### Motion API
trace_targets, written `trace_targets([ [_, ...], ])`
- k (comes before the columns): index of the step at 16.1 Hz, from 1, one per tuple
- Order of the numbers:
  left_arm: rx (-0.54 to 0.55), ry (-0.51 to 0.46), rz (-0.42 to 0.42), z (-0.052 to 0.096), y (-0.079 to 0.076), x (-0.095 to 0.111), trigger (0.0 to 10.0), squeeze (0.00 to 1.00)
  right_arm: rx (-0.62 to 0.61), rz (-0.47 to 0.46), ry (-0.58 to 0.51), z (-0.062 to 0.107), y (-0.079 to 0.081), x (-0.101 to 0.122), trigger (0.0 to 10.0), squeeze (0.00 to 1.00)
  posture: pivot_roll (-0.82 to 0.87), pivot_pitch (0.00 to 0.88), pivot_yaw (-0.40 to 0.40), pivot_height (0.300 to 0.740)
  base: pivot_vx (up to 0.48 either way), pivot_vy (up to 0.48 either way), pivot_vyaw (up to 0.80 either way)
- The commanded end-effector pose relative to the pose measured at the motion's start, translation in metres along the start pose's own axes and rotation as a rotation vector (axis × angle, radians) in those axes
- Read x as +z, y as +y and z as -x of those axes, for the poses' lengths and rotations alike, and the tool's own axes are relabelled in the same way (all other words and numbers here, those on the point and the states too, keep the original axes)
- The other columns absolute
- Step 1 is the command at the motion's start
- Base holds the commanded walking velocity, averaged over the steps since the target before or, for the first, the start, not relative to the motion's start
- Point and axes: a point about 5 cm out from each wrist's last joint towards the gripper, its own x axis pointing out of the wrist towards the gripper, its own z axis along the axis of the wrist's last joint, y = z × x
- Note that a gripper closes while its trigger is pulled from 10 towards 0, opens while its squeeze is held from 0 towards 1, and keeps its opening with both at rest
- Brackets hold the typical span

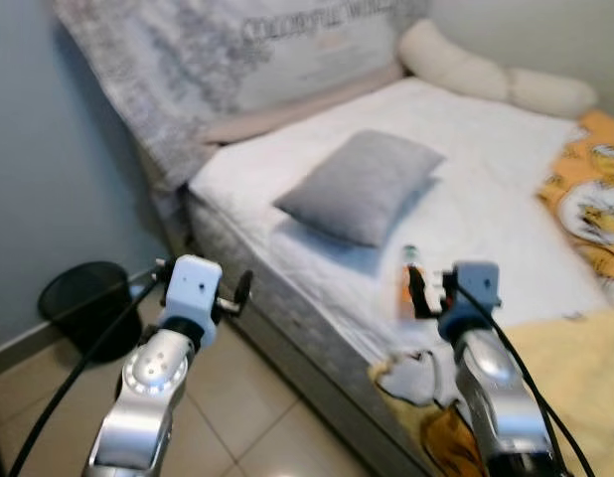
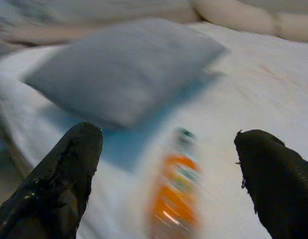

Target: Clean up the room

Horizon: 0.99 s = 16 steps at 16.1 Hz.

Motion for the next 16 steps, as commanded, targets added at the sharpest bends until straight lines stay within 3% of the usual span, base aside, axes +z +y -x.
trace_targets([
  [1,0.021,-0.005,-0.003,-0.002,0.005,0.001,10.0,0.00,0.043,0.009,-0.033,-0.006,0.011,0.009,10.0,1.00,0.04,0.000,-0.018,0.740,0.307,0.000,0.00],
  [7,-0.010,-0.018,0.000,-0.010,0.000,0.006,10.0,0.00,0.018,0.047,0.043,-0.031,0.013,0.019,10.0,1.00,0.03,0.000,-0.014,0.740,0.306,0.000,0.00],
  [11,-0.037,-0.004,-0.018,-0.006,0.003,0.004,10.0,0.00,-0.044,0.155,0.187,-0.037,-0.007,0.012,10.0,1.00,0.02,0.000,0.000,0.740,0.307,0.000,0.00],
  [16,-0.098,-0.016,-0.060,-0.007,0.007,0.007,10.0,0.00,-0.172,0.093,0.343,-0.048,-0.042,0.014,10.0,1.00,0.05,0.000,-0.017,0.740,0.307,0.000,0.00],
])
